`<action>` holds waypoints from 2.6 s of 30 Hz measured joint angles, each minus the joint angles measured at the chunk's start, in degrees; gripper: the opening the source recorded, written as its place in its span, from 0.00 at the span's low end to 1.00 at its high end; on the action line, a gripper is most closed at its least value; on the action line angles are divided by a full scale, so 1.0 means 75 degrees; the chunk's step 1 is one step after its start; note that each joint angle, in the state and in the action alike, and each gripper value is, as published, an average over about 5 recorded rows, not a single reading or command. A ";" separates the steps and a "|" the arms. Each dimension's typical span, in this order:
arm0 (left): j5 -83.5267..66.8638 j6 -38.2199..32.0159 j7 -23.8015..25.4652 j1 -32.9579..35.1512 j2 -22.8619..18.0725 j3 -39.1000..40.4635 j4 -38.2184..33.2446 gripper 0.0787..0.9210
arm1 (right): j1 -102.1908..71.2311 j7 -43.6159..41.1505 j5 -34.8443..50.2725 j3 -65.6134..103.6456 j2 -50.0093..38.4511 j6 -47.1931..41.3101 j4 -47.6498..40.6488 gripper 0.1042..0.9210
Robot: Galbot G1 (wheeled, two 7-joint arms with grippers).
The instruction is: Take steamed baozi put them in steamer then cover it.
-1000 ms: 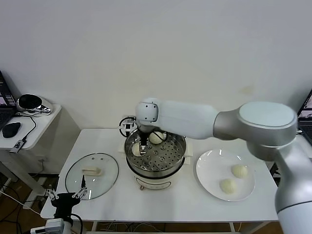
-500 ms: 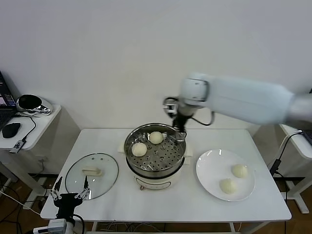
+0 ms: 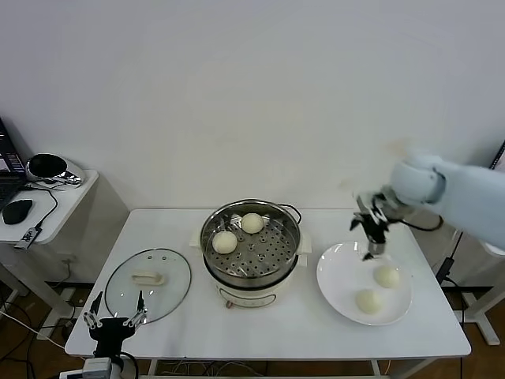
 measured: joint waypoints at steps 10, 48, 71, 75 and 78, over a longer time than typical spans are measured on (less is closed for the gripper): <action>0.0048 0.0021 -0.0001 0.0039 -0.0006 -0.0103 0.0009 0.88 | -0.1873 0.0209 -0.1010 0.1071 -0.0393 0.0217 -0.0090 0.88; 0.0028 -0.0001 -0.0020 0.0085 -0.0075 -0.0181 0.0060 0.88 | -0.3680 0.0243 -0.1482 0.2497 0.0011 0.0277 -0.0893 0.63; -0.0090 0.0001 -0.0019 0.0061 0.0034 -0.0265 -0.0054 0.88 | 0.0275 -0.0680 0.0217 0.1638 0.1592 0.1071 -0.1096 0.64; -0.0096 -0.0003 -0.0025 0.0075 0.0012 -0.0324 -0.0070 0.88 | 0.0611 -0.0534 0.0468 0.1323 0.2270 0.1383 -0.1057 0.64; -0.0097 -0.0004 -0.0026 0.0096 -0.0009 -0.0359 -0.0102 0.88 | 0.0717 -0.0400 0.0547 0.1100 0.2808 0.1730 -0.1096 0.65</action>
